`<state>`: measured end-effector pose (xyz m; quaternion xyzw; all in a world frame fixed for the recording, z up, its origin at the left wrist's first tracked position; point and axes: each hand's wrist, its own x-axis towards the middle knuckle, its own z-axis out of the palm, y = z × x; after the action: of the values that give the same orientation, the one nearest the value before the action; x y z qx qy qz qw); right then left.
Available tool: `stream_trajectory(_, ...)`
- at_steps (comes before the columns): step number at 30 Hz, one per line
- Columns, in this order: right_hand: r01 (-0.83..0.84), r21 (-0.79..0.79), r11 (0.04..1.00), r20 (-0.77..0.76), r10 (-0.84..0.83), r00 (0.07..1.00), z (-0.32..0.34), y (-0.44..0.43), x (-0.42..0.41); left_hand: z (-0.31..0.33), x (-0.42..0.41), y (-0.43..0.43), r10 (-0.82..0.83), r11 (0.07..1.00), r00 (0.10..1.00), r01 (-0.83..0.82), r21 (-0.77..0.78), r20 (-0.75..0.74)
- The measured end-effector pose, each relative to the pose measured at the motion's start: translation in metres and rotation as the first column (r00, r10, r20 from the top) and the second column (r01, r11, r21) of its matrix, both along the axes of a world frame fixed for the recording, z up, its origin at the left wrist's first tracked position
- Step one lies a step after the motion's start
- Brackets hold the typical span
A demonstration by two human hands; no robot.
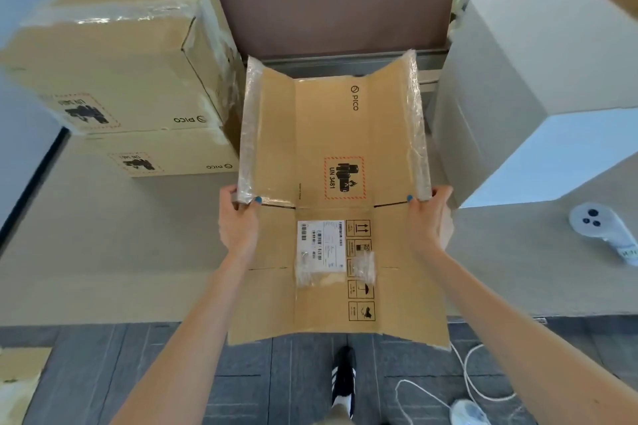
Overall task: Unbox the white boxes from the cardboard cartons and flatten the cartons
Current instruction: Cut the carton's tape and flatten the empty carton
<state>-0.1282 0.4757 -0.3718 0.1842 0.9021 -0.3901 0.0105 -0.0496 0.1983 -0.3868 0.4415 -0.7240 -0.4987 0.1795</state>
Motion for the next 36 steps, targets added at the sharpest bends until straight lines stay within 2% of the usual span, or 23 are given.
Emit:
stream_trajectory(9, -0.083, -0.127, 0.988, -0.064, 0.076, 0.995, 0.025, 0.034, 0.099, 0.035, 0.123, 0.043, 0.045, 0.997, 0.992, -0.052, -0.049, -0.120)
stream_trajectory(16, -0.222, -0.209, 0.952, -0.115, 0.202, 0.973, 0.046, 0.027, 0.165, 0.079, 0.223, 0.065, 0.196, 0.965, 0.960, -0.225, -0.136, -0.199)
stream_trajectory(21, -0.361, -0.311, 0.879, -0.172, 0.322, 0.931, 0.072, -0.010, 0.202, 0.105, 0.288, 0.050, 0.334, 0.916, 0.912, -0.374, -0.148, -0.237)
stream_trajectory(25, -0.511, -0.424, 0.748, -0.254, 0.444, 0.859, 0.084, -0.055, 0.219, 0.128, 0.331, 0.030, 0.443, 0.866, 0.857, -0.485, -0.121, -0.265)
stream_trajectory(31, -0.646, -0.388, 0.658, -0.315, 0.564, 0.763, 0.117, -0.127, 0.236, 0.159, 0.377, -0.006, 0.538, 0.786, 0.774, -0.603, -0.132, -0.332)
stream_trajectory(36, -0.747, -0.234, 0.623, -0.367, 0.655, 0.661, 0.136, -0.201, 0.243, 0.177, 0.395, -0.054, 0.614, 0.721, 0.686, -0.689, -0.077, -0.391)
